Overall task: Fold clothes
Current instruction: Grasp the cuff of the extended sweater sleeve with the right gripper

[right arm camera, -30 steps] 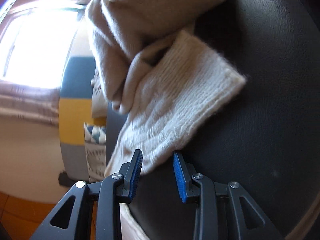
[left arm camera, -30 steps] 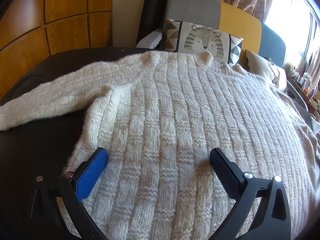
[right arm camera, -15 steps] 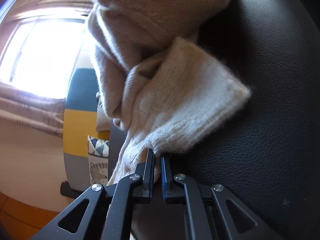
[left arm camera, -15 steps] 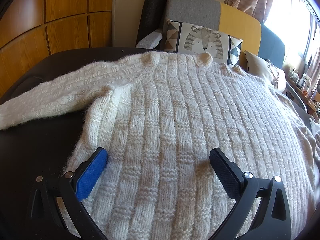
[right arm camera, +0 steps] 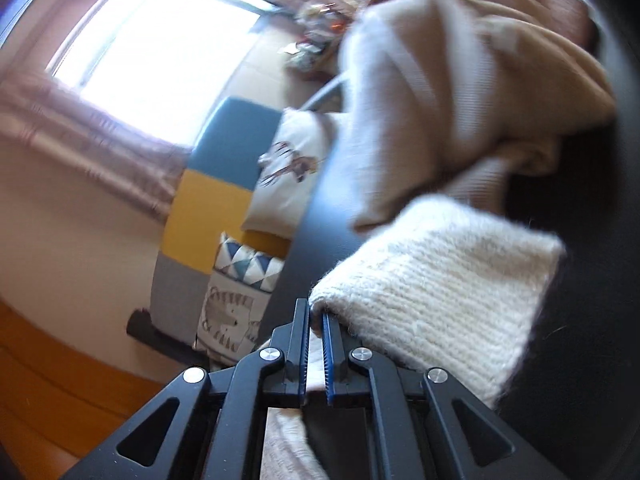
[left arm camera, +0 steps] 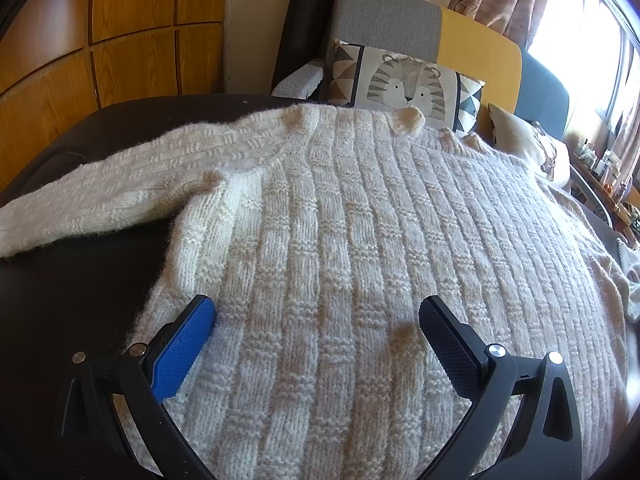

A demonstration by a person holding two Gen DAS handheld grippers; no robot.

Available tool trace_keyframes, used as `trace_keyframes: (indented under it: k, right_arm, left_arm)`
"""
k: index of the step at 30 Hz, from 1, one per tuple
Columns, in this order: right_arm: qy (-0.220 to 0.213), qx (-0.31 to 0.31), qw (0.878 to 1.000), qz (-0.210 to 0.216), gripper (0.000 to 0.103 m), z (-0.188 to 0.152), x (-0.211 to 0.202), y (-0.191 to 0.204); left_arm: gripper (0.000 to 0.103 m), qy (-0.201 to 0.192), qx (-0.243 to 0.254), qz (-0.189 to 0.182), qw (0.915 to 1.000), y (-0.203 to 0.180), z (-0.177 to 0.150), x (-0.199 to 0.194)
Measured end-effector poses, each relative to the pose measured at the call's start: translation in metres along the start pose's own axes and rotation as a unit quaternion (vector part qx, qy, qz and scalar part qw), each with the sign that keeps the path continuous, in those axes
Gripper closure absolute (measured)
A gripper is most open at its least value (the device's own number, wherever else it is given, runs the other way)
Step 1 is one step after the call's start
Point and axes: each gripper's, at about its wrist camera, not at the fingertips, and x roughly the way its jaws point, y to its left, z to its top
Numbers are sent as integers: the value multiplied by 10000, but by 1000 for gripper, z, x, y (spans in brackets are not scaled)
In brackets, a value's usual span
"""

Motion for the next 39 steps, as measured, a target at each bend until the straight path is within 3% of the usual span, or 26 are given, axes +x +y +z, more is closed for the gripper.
trace_keyframes:
  k: [3, 6, 9, 12, 14, 16, 18, 21, 24, 28, 34, 35, 37, 39]
  right_arm:
    - [214, -472, 9983, 283, 99, -12, 13, 46]
    - [528, -1175, 9893, 683, 101, -45, 36, 112]
    - [947, -1978, 9696, 1082, 101, -94, 60, 175]
    - [1599, -2430, 9473, 1340, 101, -153, 81, 209]
    - [2025, -2571, 9361, 1290, 100, -185, 85, 209]
    - [2120, -2979, 9262, 924, 87, -208, 82, 199]
    - [2089, -3544, 9110, 279, 82, -214, 80, 176]
    - [1718, -4220, 8875, -687, 81, -189, 79, 137]
    - [1547, -4765, 8535, -1431, 77, -164, 88, 111]
    - [1729, -5187, 8244, -1465, 77, -151, 110, 99]
    - [1539, -5844, 7815, -1553, 76, -168, 145, 111]
    - [1584, -5878, 7778, -1561, 76, -170, 151, 112]
    - [1747, -5814, 7824, -1393, 76, -171, 160, 116]
    - [1877, -5928, 7713, -1355, 75, -178, 166, 119]
  left_arm:
    - [0, -9, -18, -30, 10000, 1, 0, 0]
    - [0, -19, -36, -60, 10000, 2, 0, 0]
    - [0, -28, -53, -91, 9999, 3, 0, 0]
    - [0, -38, -77, -126, 9999, 4, 1, 0]
    - [0, -45, -97, -153, 9998, 4, 1, 0]
    - [0, -50, -112, -175, 9998, 5, 1, 0]
    - [0, -47, -103, -164, 9998, 5, 1, 0]
    - [0, -38, -75, -129, 9999, 4, 1, 1]
    - [0, -29, -38, -78, 10000, 3, 1, 2]
    - [0, -28, -35, -60, 10000, 1, 1, 2]
    - [0, -41, -47, -78, 10000, 2, 1, 3]
    - [0, -46, -50, -83, 9999, 2, 1, 3]
    - [0, -51, -51, -92, 9999, 4, 0, 3]
    - [0, -56, -54, -98, 9999, 4, 0, 3]
